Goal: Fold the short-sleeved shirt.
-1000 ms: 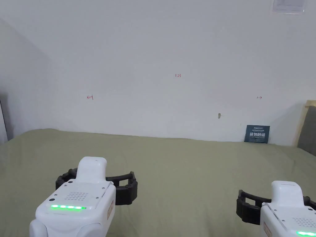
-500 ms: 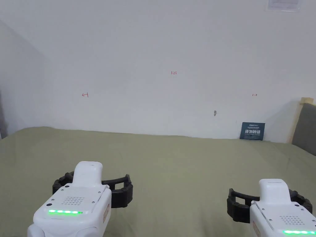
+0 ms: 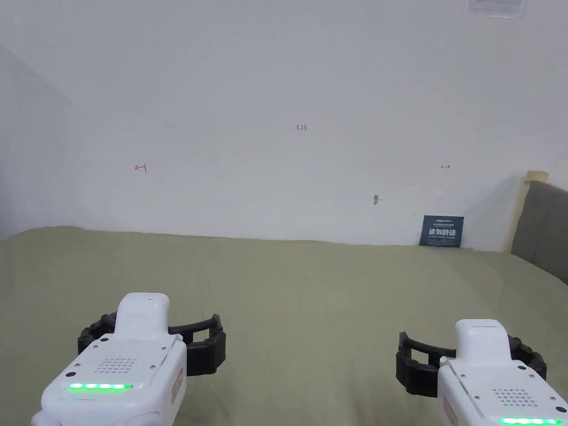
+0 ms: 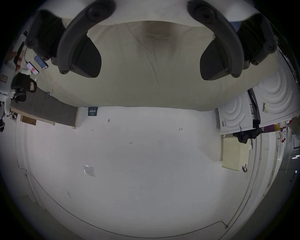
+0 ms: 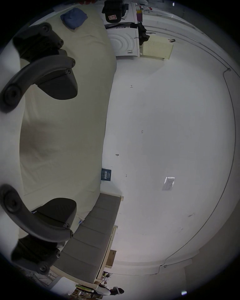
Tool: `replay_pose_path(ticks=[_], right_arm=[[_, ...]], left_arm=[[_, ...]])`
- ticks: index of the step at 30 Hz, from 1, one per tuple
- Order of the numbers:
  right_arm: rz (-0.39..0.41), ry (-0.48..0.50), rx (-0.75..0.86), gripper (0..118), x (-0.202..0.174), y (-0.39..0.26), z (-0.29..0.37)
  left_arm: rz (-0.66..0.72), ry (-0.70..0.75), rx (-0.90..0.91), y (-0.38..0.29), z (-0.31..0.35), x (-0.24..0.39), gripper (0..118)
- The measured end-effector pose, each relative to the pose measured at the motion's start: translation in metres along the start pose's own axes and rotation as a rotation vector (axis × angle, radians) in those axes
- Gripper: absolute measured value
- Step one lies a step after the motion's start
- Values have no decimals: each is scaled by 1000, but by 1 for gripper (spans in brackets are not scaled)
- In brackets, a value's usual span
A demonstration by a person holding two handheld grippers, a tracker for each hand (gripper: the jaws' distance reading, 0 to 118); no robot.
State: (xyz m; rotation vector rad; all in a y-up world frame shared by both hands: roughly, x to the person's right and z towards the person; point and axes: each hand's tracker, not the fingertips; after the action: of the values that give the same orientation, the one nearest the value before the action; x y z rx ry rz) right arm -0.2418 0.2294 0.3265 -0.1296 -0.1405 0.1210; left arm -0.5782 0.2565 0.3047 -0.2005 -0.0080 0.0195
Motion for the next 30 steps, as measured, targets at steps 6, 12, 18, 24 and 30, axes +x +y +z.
replay_pose_path(ticks=[6,12,18,24,30], right_arm=[[-10,9,10,118,1,-4,5],[-80,10,37,118,7,-2,9],[-143,42,47,118,15,5,11],[-88,33,63,118,15,3,10],[-163,72,25,118,21,13,6]], left_arm=[[21,-1,-4,-3,1,0,118],[4,15,-27,-7,2,1,118],[-1,13,-49,-9,5,6,118],[25,1,-48,-3,8,7,118],[17,-10,-27,-4,5,5,118]])
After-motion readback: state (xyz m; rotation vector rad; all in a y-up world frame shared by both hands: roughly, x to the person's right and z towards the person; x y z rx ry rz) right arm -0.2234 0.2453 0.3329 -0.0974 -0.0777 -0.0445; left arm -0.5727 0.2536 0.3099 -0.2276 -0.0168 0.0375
